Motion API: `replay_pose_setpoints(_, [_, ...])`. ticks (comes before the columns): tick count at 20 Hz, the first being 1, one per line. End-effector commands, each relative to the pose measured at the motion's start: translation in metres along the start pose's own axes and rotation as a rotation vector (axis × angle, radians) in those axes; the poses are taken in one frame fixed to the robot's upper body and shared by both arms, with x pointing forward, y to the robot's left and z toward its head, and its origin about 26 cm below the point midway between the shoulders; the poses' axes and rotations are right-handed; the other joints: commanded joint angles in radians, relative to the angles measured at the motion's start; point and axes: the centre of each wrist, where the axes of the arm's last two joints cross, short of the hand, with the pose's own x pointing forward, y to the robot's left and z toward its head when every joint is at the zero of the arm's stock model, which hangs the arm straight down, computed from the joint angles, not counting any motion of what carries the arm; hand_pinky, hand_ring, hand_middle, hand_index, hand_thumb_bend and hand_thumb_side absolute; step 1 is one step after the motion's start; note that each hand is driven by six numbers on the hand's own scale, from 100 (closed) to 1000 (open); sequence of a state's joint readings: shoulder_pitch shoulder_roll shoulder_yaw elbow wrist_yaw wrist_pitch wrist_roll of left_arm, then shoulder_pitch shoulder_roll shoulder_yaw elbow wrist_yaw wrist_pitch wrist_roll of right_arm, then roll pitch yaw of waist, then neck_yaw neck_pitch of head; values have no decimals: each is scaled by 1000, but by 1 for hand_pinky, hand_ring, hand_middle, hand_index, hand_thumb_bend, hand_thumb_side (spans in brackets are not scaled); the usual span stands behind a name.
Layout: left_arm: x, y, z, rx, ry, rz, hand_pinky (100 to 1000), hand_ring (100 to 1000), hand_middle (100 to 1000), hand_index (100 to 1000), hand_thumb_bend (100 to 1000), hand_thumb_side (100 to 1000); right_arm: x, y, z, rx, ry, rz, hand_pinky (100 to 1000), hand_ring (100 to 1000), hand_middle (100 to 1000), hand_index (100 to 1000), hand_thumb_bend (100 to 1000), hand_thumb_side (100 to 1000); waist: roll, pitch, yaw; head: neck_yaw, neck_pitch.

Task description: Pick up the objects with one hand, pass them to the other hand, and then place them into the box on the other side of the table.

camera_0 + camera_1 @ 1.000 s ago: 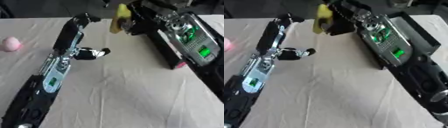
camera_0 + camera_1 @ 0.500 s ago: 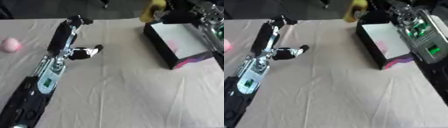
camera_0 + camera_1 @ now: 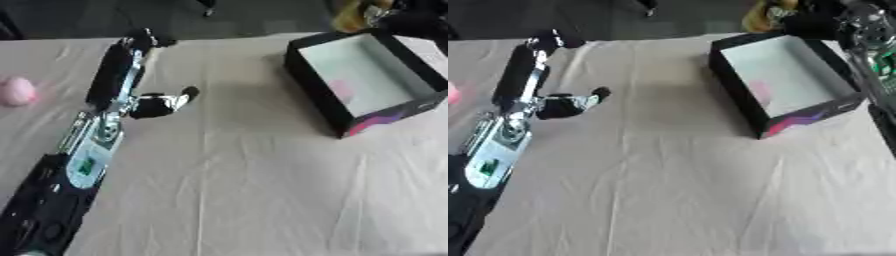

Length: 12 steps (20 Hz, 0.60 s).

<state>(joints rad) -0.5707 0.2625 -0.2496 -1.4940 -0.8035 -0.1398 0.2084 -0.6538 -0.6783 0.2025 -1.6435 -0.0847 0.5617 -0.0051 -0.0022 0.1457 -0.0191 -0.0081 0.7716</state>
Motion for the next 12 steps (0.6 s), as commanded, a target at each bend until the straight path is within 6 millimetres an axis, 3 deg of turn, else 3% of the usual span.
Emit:
replay_pose_setpoints(1, [-2,12,-4,18,-6,-15,726,664,609,738,612,243,-9,-21,-3,-79,25,21,927,738,565,715,100,331,9,-26,2,-9,-2])
replay_pose_setpoints(8, [-2,13,-3,13,5,-7,724,664,609,738,606,251,-40,-24,-13,-119,94,48,926,750,583,732,100,340,14,-26,6,-16,-2])
replay_pose_setpoints(12, [-1,13,-3,13,5,-1,724,663,609,737,606,254,-52,-20,-18,-67,109,84,933,788,649,788,100,379,16,-25,10,-20,-2])
